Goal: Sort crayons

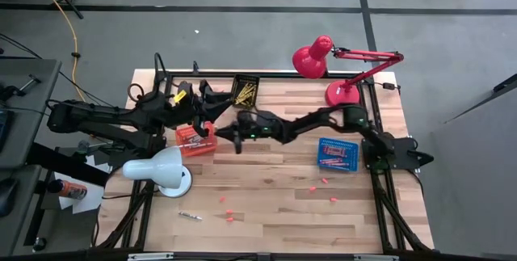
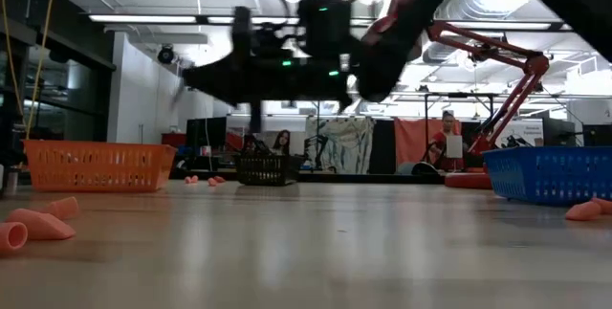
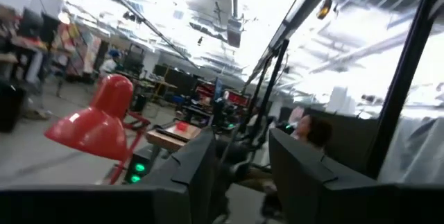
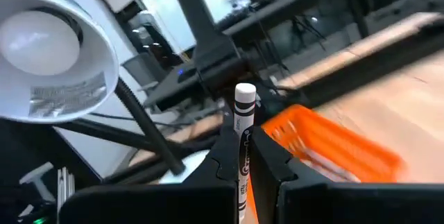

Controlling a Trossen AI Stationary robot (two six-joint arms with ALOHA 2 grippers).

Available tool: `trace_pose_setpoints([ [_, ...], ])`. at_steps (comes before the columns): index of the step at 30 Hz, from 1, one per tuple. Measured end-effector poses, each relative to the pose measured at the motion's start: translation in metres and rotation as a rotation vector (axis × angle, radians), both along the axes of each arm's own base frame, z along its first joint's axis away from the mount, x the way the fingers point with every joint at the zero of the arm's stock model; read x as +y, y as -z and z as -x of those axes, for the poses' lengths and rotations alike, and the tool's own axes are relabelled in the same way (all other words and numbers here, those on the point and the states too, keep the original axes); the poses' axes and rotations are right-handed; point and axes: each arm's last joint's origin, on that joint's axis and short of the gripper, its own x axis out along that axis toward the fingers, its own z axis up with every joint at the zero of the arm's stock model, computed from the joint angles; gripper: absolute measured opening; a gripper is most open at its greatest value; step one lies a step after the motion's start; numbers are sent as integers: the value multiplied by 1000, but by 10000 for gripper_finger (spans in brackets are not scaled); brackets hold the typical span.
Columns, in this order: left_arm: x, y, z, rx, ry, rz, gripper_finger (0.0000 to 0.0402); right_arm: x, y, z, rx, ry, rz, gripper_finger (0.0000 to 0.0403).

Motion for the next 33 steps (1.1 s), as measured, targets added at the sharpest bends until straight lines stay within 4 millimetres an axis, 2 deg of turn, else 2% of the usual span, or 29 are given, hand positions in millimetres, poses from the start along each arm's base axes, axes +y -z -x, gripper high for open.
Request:
trace_pose_setpoints([
  [4, 0, 0, 0, -17, 42, 79, 124, -5, -2, -35, -38, -17, 8, 0],
  [8, -1, 0, 0, -34, 78, 163, 124, -12, 4, -53, 6, -13, 6, 0],
  [14, -1, 0, 0, -46, 103, 228, 124, -25, 4, -57, 50, -22, 2, 0],
  [19, 0, 0, 0, -39, 76, 191, 124, -30, 5, -56, 62, -14, -69, 10],
  [23, 0, 0, 0, -28, 51, 133, 124, -27, 5, -57, 73, -17, -111, 46],
  [29, 0, 0, 0, -27, 49, 130, 124, -13, 6, -59, 75, 45, -79, 127],
  [33, 0, 0, 0, -26, 49, 130, 124, -10, 6, -59, 75, 61, -78, 168],
])
